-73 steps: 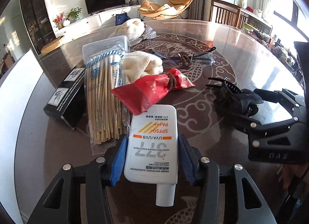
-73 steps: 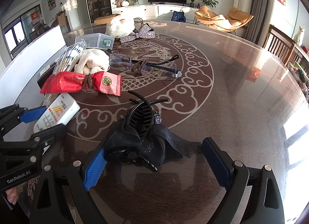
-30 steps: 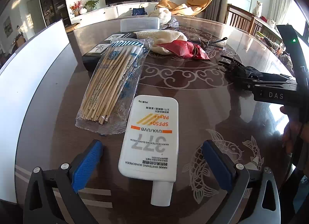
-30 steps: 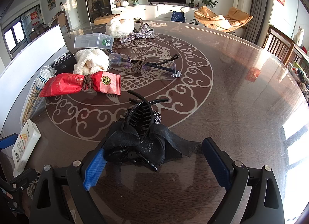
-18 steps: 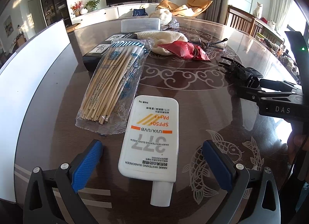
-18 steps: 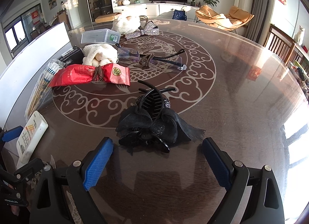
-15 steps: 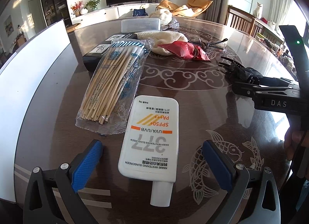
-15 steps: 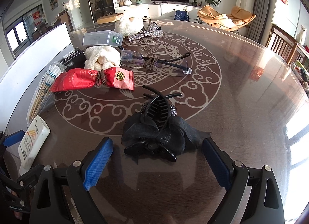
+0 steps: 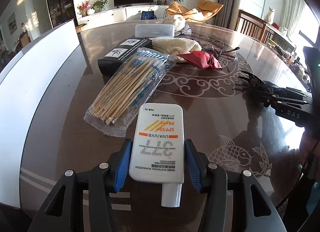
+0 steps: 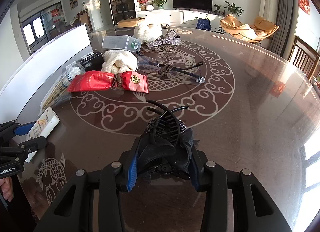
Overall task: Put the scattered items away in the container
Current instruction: 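Carry the hair clip in the right gripper while the left gripper carries the tube to the white box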
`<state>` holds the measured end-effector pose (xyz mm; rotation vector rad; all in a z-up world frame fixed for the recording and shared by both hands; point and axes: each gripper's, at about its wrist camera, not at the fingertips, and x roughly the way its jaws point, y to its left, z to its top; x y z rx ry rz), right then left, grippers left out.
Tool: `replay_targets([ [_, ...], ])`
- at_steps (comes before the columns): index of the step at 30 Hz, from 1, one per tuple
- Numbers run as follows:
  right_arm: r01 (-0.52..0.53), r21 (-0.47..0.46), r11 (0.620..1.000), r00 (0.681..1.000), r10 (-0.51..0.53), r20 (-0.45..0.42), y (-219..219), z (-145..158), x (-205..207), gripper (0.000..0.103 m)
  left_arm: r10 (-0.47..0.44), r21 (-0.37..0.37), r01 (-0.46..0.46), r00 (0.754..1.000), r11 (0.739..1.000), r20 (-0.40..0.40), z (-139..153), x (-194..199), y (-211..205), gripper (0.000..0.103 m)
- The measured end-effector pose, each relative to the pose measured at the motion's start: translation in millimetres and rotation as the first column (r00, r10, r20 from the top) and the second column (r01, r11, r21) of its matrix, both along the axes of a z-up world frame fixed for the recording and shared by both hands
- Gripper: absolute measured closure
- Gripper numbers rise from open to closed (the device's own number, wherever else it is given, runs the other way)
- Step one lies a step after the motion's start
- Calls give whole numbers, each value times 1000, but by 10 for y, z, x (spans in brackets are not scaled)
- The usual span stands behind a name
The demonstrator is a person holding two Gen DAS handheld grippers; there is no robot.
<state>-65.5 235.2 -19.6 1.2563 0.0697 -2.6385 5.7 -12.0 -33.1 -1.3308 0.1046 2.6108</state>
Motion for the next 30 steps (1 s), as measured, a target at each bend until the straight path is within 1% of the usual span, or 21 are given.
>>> replay_targets([
  [6, 22, -115, 993, 1000, -21, 12, 76, 24, 379, 63, -1, 69, 0, 1000, 998, 15, 23, 290, -95, 51],
  [9, 14, -171, 985, 1000, -11, 20, 44, 28, 531, 64, 22, 100, -22, 1000, 995, -3, 66, 386, -160, 52],
  [11, -8, -189, 982, 1000, 11, 17, -31, 45, 612, 65, 39, 114, -37, 999, 993, -19, 110, 386, -184, 52],
  [16, -57, -183, 981, 998, 57, -2, -270, 125, 687, 65, 53, 130, -54, 999, 990, 13, 63, 321, -221, 52],
  [20, -69, -193, 979, 997, 64, -31, -354, 244, 729, 65, 68, 153, -65, 998, 986, -12, 133, 338, -289, 52],
  [23, -81, -182, 980, 997, 76, -35, -413, 284, 735, 65, 78, 177, -77, 997, 981, -1, 122, 319, -341, 52],
  [25, -81, -190, 978, 996, 74, -41, -424, 308, 748, 65, 87, 192, -82, 996, 978, -14, 159, 337, -369, 52],
  [28, -84, -186, 979, 996, 76, -52, -427, 339, 772, 65, 93, 182, -81, 994, 980, -59, 245, 367, -374, 52],
  [30, -87, -178, 980, 996, 80, -50, -438, 331, 771, 65, 95, 186, -83, 994, 979, -54, 241, 350, -382, 52],
])
